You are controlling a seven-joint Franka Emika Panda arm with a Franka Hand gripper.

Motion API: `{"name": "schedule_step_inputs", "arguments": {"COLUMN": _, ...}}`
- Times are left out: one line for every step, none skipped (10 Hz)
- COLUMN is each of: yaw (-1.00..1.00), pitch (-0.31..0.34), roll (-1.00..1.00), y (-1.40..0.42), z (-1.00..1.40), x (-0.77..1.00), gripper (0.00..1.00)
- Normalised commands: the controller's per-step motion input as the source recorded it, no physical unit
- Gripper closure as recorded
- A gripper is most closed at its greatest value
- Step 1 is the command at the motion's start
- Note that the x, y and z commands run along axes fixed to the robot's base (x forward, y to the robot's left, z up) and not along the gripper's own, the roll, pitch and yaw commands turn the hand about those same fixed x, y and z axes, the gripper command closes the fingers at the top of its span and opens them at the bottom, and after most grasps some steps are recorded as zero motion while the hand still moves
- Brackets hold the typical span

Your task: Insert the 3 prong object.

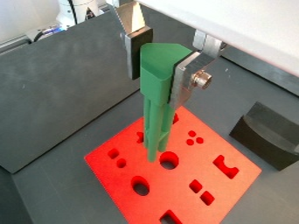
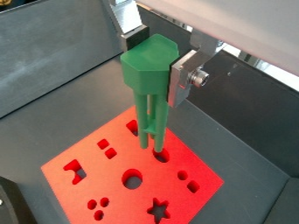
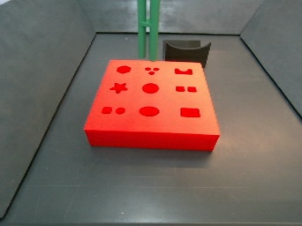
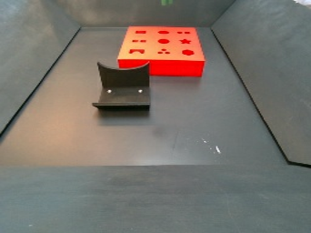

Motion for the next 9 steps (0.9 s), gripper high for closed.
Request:
{"name": "schedule_step_inputs", "arguments": {"yaw": -0.06, "pitch": 0.026, "roll": -0.04, "y": 0.36, "z": -0.17, "x": 0.19, "gripper": 1.0}}
{"name": "schedule_step_inputs", "arguments": {"yaw": -0.45, "pitch": 0.053, "roll": 0.0, "y": 0.55, "z": -0.3, "x": 0.32, "gripper": 1.0}}
{"name": "schedule_step_inputs", "arguments": {"yaw": -0.61, "pitch": 0.1, "roll": 0.05, "y": 0.36, "z": -0.35, "x": 0.41, "gripper": 1.0}}
{"name": "schedule_step_inputs", "arguments": {"yaw": -0.67, "pitch": 0.074, "roll": 0.07, "y": 0.31, "z": -0.27, "x": 0.35, "gripper": 1.0}}
{"name": "schedule_step_inputs", "arguments": {"yaw": -0.74, "pitch": 0.02, "roll": 0.09, "y": 0.24, "z": -0.14, "x": 0.27, "gripper": 1.0}}
{"name": "schedule_step_inputs", "arguments": {"yaw": -0.8, "pitch": 0.0, "roll": 0.11, "y": 0.17, "z": -0.01, "x": 0.19, "gripper": 1.0}}
{"name": "schedule_step_inputs", "arguments": {"yaw": -0.82, "pitch": 0.0, "roll": 0.19, "y": 0.07, "z": 0.0, "x": 0.04, "gripper": 1.0}}
{"name": "schedule_step_inputs", "arguments": {"yaw": -0.8, "pitch": 0.0, "roll": 0.16, "y": 0.11, "z": 0.0, "x": 0.04, "gripper": 1.0}}
{"name": "schedule_step_inputs", "arguments": {"yaw": -0.78, "pitch": 0.0, "roll": 0.02, "y": 0.25, "z": -0.19, "x": 0.0, "gripper": 1.0}}
